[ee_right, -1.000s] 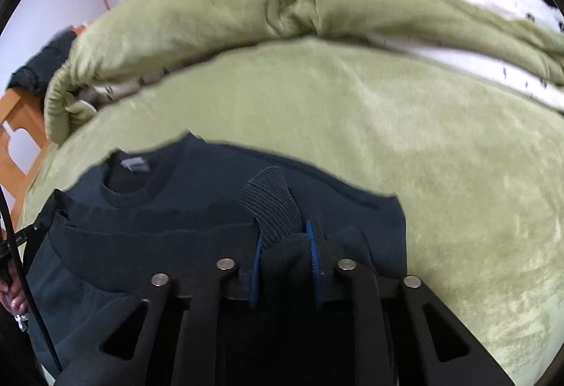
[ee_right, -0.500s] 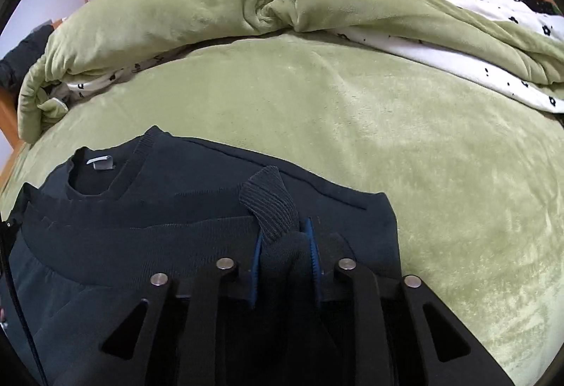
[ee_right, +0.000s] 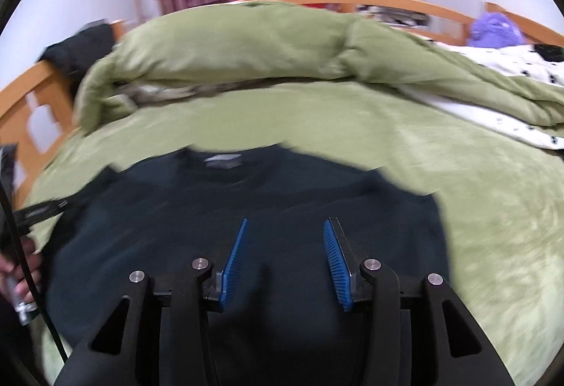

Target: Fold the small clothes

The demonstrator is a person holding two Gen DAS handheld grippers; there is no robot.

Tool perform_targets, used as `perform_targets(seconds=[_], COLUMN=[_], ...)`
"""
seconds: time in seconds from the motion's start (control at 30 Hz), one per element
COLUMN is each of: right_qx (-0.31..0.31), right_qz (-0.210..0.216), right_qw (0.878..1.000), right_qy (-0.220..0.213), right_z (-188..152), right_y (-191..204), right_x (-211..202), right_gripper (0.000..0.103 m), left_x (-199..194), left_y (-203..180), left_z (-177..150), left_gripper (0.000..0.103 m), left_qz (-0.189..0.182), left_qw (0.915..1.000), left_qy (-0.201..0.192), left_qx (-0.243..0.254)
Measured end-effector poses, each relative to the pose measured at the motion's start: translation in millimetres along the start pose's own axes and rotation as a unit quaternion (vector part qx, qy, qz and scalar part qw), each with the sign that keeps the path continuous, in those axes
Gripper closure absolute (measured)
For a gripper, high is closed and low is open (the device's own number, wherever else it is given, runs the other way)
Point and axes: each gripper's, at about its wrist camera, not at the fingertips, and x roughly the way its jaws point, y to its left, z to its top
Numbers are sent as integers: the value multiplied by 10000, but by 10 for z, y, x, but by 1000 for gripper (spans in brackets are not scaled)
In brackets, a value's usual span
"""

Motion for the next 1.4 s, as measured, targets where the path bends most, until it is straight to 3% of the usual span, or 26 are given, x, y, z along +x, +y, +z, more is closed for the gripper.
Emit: perform_targets(seconds=[0.1,0.2,0.27,0.33,0.77,0.9,1.13,1.4], right_qx=[-40,44,-95,-249,85,164,21,42], right_qz=[93,119,-126,-317,-575,-591,-720,-601], right_qw=[9998,9993,9983,9986,9973,9968,9959,9968], right_qy=[152,342,557,350,457,505,548,520], right_z=[-267,-504,-722,-835,-958,-1011,-1158,-1262], right_y=[322,447,540,604,640,641,689,703], right_x=[7,122,271,243,-70,-188,-312,-486], right_gripper=[58,58,58,58,58,58,58,58], left_x=[-156,-296,-380,-476,-910,-1019,-1014,-823], left_y=[52,105,153,202,246,372,588,689], left_z=[-83,-150,-176,-211,-516,-819,-1354,-1529], left_gripper=[44,44,44,44,43,43,43,43], left_qz=[-69,-44,-110,-162,-299,-704,-912,-1247], left_qw=[9999,9999,9998,9997,9993,9963,9916,9808], left_qy=[-102,-149,-140,-157,-226,-130,175,520], left_qx=[-26,19,-48,-131,-75,-468,-896,-1406])
